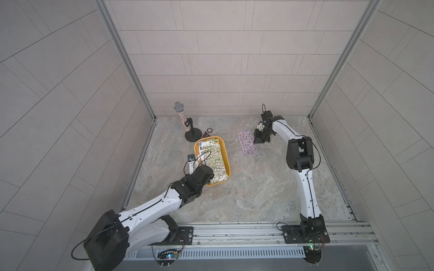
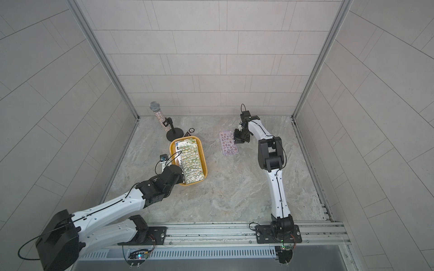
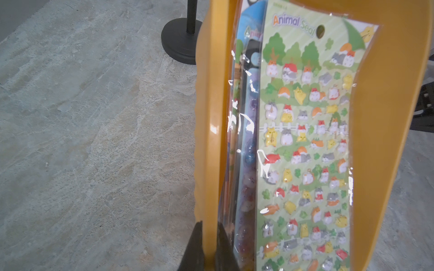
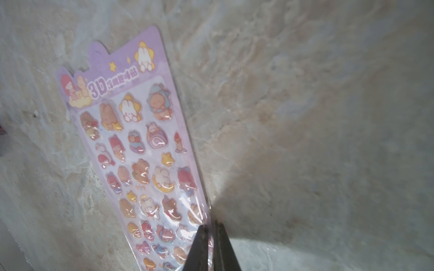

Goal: Take the stickers out of the storage box
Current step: Place the sticker at the center of the board.

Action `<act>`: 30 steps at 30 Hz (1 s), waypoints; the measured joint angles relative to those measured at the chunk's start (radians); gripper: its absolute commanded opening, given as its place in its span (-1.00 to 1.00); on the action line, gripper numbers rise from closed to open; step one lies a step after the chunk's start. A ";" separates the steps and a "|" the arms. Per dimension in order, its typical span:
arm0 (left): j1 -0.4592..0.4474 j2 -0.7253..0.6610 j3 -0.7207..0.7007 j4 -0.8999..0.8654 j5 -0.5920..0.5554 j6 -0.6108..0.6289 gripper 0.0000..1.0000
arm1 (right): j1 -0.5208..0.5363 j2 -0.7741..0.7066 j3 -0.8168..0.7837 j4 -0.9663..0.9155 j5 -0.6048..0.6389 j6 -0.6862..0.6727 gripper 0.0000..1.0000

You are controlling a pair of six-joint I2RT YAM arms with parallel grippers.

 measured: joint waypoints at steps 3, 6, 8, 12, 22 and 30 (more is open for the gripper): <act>0.000 0.000 0.000 0.000 0.003 0.000 -1.00 | -0.003 -0.060 -0.117 0.093 -0.002 0.048 -0.70; 0.000 0.000 0.000 0.001 0.008 0.000 -1.00 | -0.007 -0.101 -0.201 0.174 -0.016 0.096 -0.68; 0.000 0.000 0.000 0.001 0.013 0.000 -1.00 | -0.008 -0.113 -0.229 0.210 -0.018 0.121 -0.66; 0.000 0.004 0.000 0.001 0.018 0.000 -1.00 | -0.011 -0.129 -0.269 0.284 -0.018 0.165 -0.64; 0.000 0.027 0.003 0.004 0.036 0.006 -1.00 | -0.018 -0.235 -0.481 0.500 0.010 0.288 -0.44; 0.000 0.044 0.007 0.023 0.082 0.027 -1.00 | -0.045 -0.353 -0.663 0.609 0.026 0.314 -0.37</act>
